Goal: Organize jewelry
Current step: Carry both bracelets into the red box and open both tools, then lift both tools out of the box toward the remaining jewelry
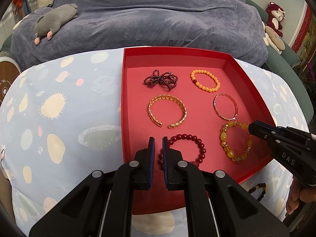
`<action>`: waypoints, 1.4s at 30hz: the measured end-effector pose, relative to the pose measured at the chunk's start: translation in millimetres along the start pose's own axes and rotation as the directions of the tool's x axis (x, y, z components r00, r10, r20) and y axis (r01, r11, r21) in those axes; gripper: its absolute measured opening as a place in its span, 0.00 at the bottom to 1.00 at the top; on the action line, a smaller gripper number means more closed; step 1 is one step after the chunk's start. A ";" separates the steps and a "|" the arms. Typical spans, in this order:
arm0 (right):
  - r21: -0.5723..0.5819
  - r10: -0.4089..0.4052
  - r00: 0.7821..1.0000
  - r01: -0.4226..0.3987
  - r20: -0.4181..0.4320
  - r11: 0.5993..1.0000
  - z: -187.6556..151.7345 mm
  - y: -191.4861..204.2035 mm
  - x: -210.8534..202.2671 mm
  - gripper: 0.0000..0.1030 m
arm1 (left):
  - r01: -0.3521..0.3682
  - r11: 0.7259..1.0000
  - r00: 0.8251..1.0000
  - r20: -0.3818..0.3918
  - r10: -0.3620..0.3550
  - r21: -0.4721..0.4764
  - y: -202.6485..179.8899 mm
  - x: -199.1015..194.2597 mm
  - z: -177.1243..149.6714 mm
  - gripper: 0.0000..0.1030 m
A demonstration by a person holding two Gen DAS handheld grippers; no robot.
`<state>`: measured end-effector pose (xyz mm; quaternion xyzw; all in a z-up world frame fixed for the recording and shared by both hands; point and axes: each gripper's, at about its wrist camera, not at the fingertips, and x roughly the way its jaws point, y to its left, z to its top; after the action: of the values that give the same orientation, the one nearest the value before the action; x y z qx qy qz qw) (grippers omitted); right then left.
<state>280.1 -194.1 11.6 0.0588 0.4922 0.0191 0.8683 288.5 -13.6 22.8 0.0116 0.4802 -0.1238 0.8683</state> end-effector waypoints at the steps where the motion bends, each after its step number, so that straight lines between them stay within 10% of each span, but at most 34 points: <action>1: 0.002 -0.004 1.000 0.004 0.004 1.000 -0.2 -0.5 -1.9 0.16 | -0.004 1.000 1.000 0.002 0.004 -0.002 0.4 -1.6 -0.2 0.08; 5: 0.016 -0.014 0.999 0.013 0.038 1.000 -2.2 -2.3 -15.4 0.31 | -0.007 1.000 1.000 0.016 0.007 -0.013 1.0 -10.9 -2.1 0.10; 14: 0.035 -0.010 0.998 0.008 0.062 0.999 -25.6 -4.6 -48.3 0.32 | -0.008 0.999 0.999 0.042 0.010 -0.054 1.1 -41.5 -20.4 0.30; 42: 0.090 -0.028 0.999 0.031 -0.043 0.995 -152.7 -10.2 -91.2 0.32 | -0.007 0.995 1.000 -0.030 0.005 -0.096 -8.3 -93.8 -133.4 0.40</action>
<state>102.1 -199.9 10.5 0.0904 0.5115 -0.0149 0.8544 128.1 16.0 30.2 -0.0270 0.4984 -0.0977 0.8610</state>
